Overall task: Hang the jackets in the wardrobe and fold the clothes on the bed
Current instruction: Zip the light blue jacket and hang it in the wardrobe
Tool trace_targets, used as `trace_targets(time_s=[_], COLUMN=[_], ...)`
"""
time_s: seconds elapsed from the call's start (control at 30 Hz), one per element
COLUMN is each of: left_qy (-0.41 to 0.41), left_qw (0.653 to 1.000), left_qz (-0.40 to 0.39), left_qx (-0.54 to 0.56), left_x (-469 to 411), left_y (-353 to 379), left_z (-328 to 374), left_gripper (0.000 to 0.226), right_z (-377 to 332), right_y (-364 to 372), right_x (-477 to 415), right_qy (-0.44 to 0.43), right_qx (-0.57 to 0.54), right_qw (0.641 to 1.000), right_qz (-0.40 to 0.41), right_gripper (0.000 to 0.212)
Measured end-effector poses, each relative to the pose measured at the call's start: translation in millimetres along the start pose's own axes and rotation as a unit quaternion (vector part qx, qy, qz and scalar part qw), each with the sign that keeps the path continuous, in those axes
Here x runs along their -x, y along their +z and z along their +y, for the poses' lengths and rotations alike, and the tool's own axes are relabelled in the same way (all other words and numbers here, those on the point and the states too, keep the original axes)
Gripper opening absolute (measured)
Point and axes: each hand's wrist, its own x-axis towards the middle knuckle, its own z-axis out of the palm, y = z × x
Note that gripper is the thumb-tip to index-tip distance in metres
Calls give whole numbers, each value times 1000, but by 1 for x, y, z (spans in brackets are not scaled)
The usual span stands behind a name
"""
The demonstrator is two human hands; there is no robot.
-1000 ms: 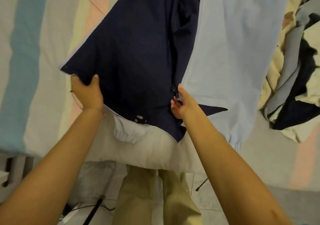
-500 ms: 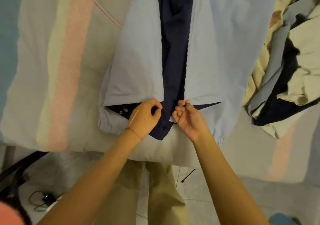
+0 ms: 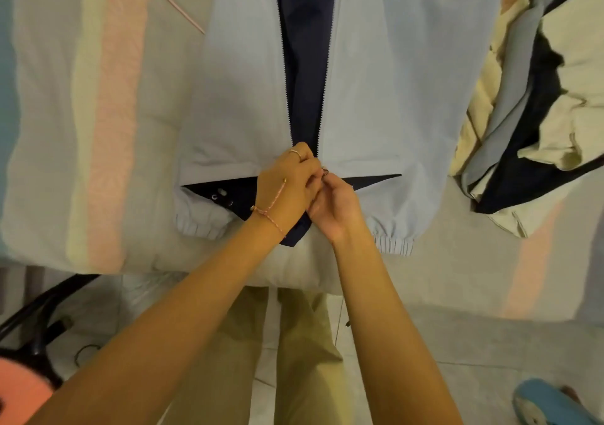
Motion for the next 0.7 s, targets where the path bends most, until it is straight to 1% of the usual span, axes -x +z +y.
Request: trace_targets(time_s=[0.07, 0.13, 0.2, 0.27, 0.4, 0.47, 0.5, 0.57, 0.6, 0.63, 0.67, 0.7], left_qy=[46, 106, 166, 209, 262, 278, 280, 261, 231, 181, 110, 18], left_qw=[998, 991, 980, 971, 960, 955, 955, 961, 970, 983, 994, 998], left_qz=[18, 45, 60, 56, 30, 22, 14, 8, 6, -1, 3, 27], left_qx=[-38, -74, -96, -102, -93, -98, -98, -88, -71, -42, -1, 55], left_x=[4, 5, 4, 7, 8, 4, 3, 4, 5, 8, 11, 14], left_y=[0, -2, -4, -2, 3, 1, 0, -3, -5, -7, -9, -11], left_z=[1, -3, -8, -11, -13, -14, -16, -20, -23, -25, -24, -21], left_gripper=[6, 5, 4, 4, 7, 12, 11, 4, 7, 8, 6, 6], right_z=[1, 1, -1, -4, -5, -3, -2, -2, -3, -4, -6, -7], right_y=[-1, -1, -5, -11, -21, -23, -24, -26, -25, -24, -23, -22], right_x=[1, 5, 10, 16, 25, 26, 25, 21, 18, 15, 13, 10], right_qy=[-3, -5, -30, -54, -80, -85, -80, -54, -44, -41, -43, -48], right_qx=[-20, 0, 80, 147, 161, 181, 184, 170, 166, 171, 182, 193], right_qw=[1000, 1000, 996, 986, 982, 979, 979, 984, 985, 984, 982, 980], right_qz=[-1, -2, 24, 55, 66, 48, 39, 27, 24, 23, 21, 20], right_gripper=[25, 23, 19, 15, 22, 24, 22, 16, 14, 13, 12, 12])
